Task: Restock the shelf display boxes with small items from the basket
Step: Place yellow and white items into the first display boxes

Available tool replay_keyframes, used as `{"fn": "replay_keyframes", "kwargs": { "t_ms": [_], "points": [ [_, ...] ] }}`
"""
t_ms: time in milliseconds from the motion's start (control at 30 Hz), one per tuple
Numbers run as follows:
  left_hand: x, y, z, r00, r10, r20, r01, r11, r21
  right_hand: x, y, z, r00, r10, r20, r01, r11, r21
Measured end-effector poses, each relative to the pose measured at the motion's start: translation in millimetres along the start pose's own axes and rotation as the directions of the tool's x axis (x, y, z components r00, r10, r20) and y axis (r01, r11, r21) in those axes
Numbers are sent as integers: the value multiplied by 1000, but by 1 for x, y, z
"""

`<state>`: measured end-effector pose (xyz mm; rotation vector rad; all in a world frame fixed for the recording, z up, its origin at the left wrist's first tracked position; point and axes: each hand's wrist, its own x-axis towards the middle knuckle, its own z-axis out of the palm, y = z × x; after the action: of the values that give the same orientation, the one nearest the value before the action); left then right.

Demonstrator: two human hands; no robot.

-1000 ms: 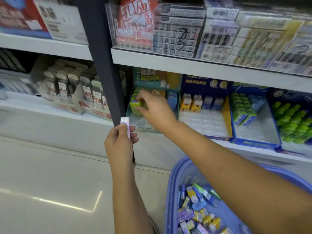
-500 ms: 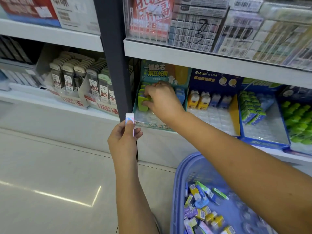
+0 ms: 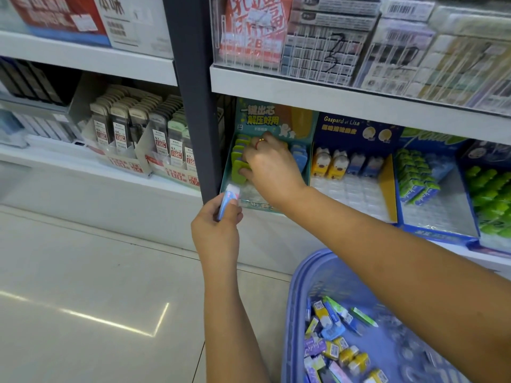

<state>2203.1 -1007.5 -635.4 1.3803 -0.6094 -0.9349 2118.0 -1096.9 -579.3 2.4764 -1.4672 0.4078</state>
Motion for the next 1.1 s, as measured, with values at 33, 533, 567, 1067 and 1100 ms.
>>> {"fn": "replay_keyframes", "kwargs": {
  "t_ms": [33,533,567,1067,1100],
  "points": [
    [0,0,0,1000,-2,1,2,1000,0,0,1,1,1000,-9,-6,8,1000,-13],
    [-12,20,0,990,-99,101,115,980,-160,0,6,-20,966,150,212,-222,900,376],
    [-16,23,1,986,-96,135,119,977,-175,-9,10,-25,970,118,215,-199,890,410],
    [-106,24,112,754,-184,630,293,953,-73,-206,87,-75,708,604,365,-349,-150,925],
    [-114,22,121,749,-189,635,324,940,-103,-214,92,-75,688,633,356,-348,-143,927]
  ]
}}
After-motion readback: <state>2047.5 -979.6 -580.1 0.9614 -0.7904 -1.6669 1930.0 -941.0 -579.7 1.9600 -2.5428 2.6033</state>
